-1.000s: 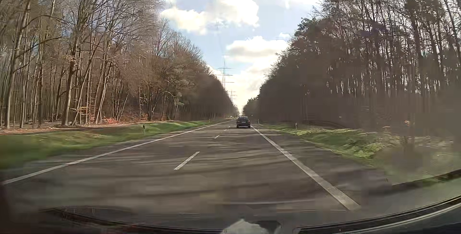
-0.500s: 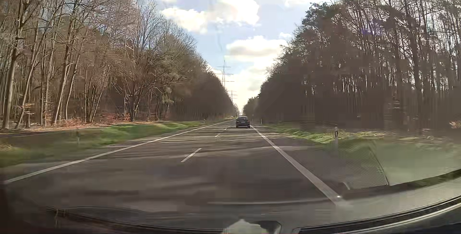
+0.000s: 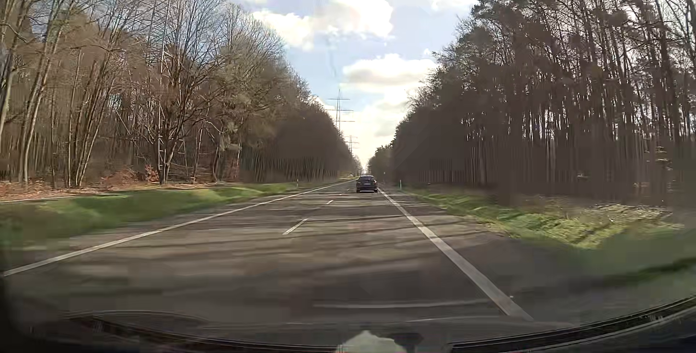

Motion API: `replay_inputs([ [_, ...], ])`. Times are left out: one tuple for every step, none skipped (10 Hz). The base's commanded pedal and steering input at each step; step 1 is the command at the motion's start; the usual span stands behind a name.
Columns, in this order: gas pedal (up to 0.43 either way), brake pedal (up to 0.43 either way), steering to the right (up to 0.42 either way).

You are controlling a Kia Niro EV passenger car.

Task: Follow the waypoints while adhering to traffic rules and regulations

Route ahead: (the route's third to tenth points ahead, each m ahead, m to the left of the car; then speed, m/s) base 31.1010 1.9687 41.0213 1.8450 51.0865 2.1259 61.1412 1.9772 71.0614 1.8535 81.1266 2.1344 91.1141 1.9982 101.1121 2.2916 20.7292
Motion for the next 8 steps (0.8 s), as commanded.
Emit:
replay_inputs([
  [0.197, 0.000, -0.001],
  [0.197, 0.000, -0.001],
  [0.197, 0.000, 0.000],
  [0.197, 0.000, -0.001],
  [0.197, 0.000, -0.001],
  [0.197, 0.000, 0.000],
  [0.197, 0.000, -0.001],
  [0.197, 0.000, 0.000],
])
